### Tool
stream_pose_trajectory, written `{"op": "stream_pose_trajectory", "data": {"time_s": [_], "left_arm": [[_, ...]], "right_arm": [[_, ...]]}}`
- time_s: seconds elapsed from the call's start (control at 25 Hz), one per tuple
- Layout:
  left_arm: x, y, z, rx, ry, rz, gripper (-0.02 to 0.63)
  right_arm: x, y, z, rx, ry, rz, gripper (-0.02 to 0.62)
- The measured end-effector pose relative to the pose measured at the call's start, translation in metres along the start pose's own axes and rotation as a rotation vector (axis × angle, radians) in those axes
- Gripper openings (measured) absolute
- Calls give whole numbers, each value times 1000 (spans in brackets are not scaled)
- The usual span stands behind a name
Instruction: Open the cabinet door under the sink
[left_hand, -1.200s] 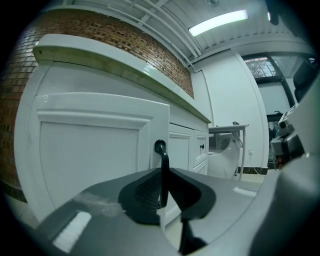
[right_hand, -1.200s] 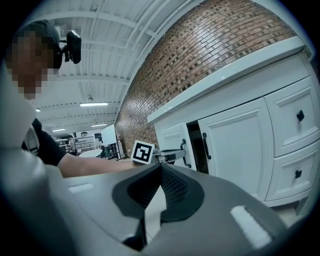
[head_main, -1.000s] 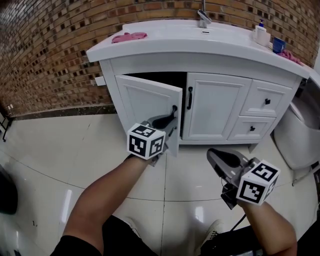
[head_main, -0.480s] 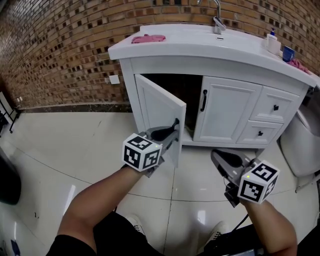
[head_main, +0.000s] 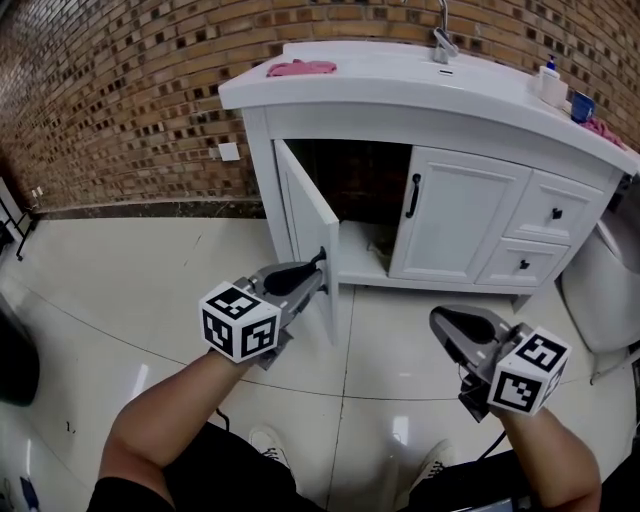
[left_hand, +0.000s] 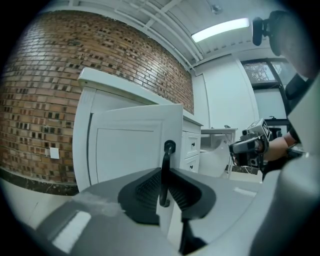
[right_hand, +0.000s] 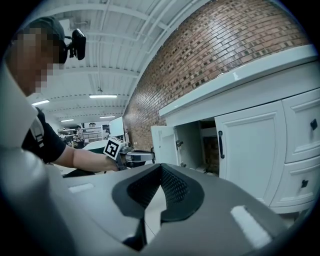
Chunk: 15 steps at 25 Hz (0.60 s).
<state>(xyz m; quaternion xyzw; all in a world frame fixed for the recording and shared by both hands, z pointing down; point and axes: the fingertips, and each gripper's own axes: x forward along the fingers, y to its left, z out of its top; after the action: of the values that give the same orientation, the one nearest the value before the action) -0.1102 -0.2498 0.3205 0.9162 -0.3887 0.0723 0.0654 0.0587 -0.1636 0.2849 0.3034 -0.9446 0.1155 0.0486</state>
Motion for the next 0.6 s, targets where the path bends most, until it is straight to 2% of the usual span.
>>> {"op": "stream_pose_trajectory", "data": {"time_s": [0.16, 0.36, 0.6], "left_arm": [[-25, 13, -4, 14, 0, 17, 48], [-60, 36, -6, 30, 5, 75, 44], [-89, 65, -9, -4, 5, 132, 44]], "right_arm": [[-4, 1, -1, 13, -3, 1, 5], [-2, 1, -3, 15, 8, 2, 5], [3, 2, -10, 5, 34, 4, 5]]}}
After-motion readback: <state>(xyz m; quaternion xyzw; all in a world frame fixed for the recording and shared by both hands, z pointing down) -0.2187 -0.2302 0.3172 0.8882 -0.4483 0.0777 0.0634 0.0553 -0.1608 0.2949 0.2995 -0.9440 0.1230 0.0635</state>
